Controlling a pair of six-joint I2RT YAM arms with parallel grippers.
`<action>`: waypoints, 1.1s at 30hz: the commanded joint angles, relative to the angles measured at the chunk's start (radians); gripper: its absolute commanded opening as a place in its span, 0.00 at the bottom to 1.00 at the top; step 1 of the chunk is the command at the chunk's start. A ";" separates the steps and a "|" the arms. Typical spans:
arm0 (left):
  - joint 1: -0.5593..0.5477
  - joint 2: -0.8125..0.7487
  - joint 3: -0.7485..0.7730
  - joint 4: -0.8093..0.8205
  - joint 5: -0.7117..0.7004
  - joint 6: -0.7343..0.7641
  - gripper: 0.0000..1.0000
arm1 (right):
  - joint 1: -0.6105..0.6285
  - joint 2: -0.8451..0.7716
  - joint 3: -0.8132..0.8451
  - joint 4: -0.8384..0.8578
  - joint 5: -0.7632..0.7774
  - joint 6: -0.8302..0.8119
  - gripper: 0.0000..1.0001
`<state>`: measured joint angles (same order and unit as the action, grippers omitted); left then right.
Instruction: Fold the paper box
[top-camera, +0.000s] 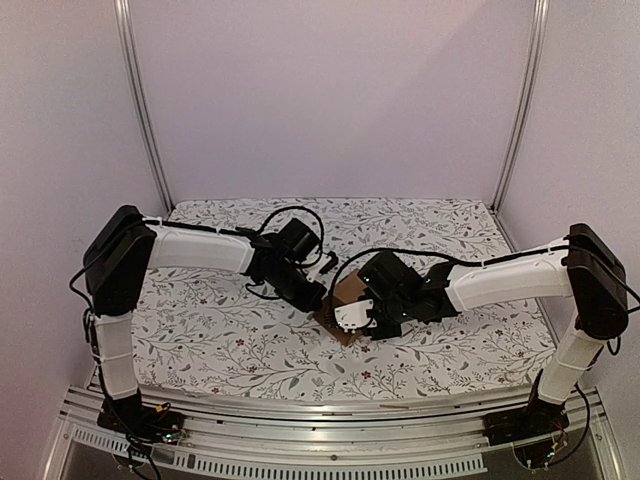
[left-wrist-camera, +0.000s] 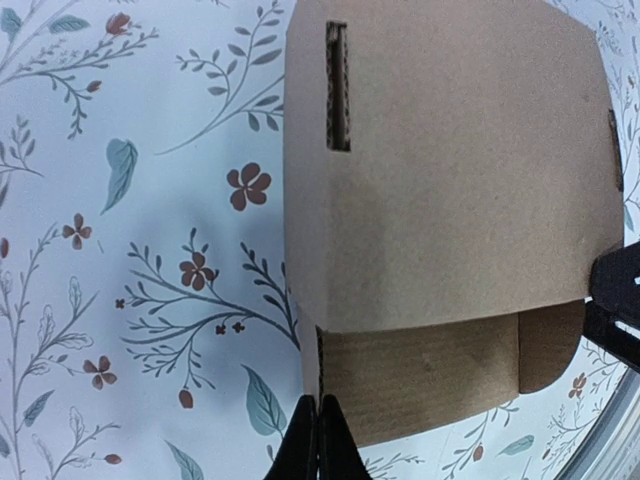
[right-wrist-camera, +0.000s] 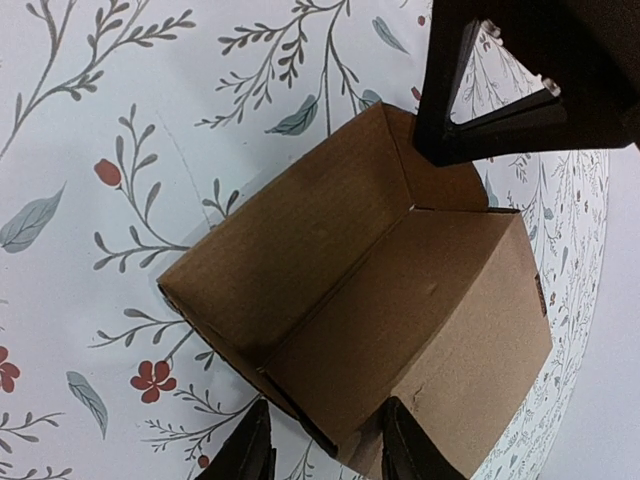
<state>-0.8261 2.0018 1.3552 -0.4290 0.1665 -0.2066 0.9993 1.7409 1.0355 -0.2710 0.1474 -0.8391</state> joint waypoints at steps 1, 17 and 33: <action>0.002 0.022 0.084 0.003 0.046 0.011 0.00 | 0.006 0.083 -0.037 -0.152 -0.097 0.004 0.35; 0.004 0.145 0.321 -0.239 0.070 0.039 0.00 | 0.028 0.063 -0.036 -0.151 -0.053 -0.017 0.34; 0.004 0.191 0.406 -0.319 0.101 0.043 0.00 | 0.027 0.096 0.013 -0.171 -0.016 0.035 0.28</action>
<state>-0.8158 2.1799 1.7115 -0.7673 0.1768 -0.1646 1.0092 1.7576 1.0718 -0.3130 0.1890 -0.8337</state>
